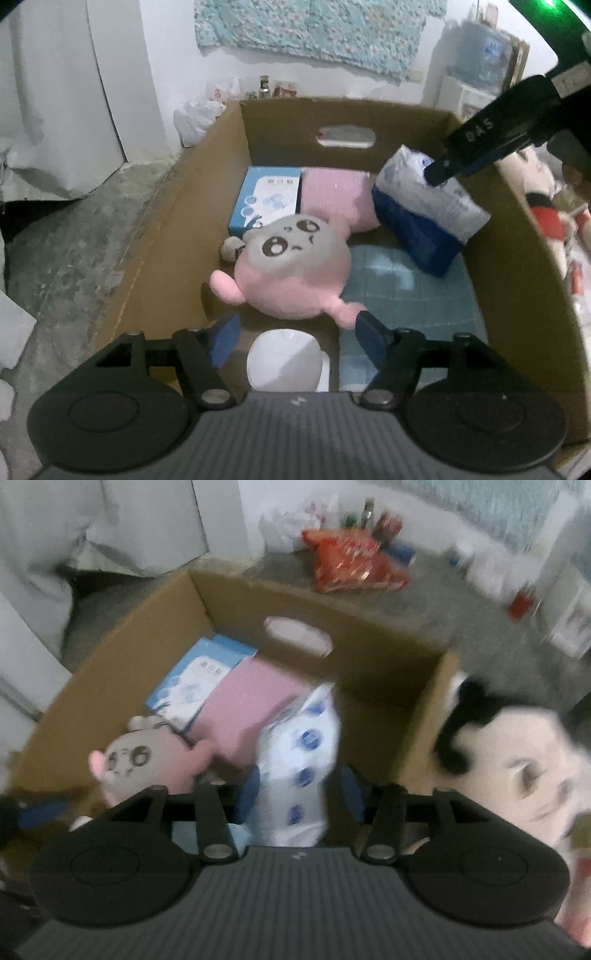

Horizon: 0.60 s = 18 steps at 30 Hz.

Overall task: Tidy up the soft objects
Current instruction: 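Carry the white cup and wipes pack with both grippers into the box, then release the cup with the left gripper while the right gripper releases the wipes pack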

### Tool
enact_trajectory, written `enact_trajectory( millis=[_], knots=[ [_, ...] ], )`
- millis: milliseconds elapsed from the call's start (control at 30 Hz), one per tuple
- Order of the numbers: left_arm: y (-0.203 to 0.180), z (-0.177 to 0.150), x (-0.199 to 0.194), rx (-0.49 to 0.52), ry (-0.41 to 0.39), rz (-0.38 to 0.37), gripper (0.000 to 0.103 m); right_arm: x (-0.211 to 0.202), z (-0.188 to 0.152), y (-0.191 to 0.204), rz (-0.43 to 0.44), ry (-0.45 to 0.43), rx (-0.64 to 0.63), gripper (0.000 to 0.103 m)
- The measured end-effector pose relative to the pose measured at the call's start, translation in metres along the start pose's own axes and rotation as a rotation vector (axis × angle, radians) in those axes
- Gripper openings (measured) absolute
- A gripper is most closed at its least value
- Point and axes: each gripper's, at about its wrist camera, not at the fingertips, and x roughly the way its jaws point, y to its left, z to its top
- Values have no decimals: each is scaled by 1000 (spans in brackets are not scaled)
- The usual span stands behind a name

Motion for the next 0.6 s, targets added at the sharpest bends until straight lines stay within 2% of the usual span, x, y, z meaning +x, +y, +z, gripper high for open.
enact_trajectory(
  millis=[133, 233, 267, 333, 367, 400, 433, 467, 533, 600],
  knots=[
    [4, 0, -5, -11, -30, -6, 71, -17, 19, 2, -70, -55, -117, 55],
    [6, -3, -3, -20, -23, -19, 71, -3, 27, 6, -15, 62, -191, 55],
    [7, -5, -1, -21, -20, -22, 71, 1, 27, 10, -19, 94, -211, 56],
    [8, -9, 3, -25, -16, -21, 71, 13, 28, 22, -62, 119, -246, 68],
    [9, -11, 4, -30, -13, -22, 71, 18, 30, 29, -87, 107, -278, 68],
    [10, -13, 6, -36, -10, -26, 71, 24, 32, 37, -116, 102, -319, 66],
    [11, -14, 7, -41, -7, -31, 71, 32, 33, 44, -152, 108, -381, 56],
    [11, -16, 7, -46, -7, -33, 71, 42, 34, 49, -196, 115, -416, 54],
    [12, -17, 9, -54, -9, -37, 71, 62, 38, 51, -231, 182, -425, 33],
    [13, -15, 10, -57, -15, -45, 71, 69, 38, 52, -245, 192, -434, 26]
  ],
)
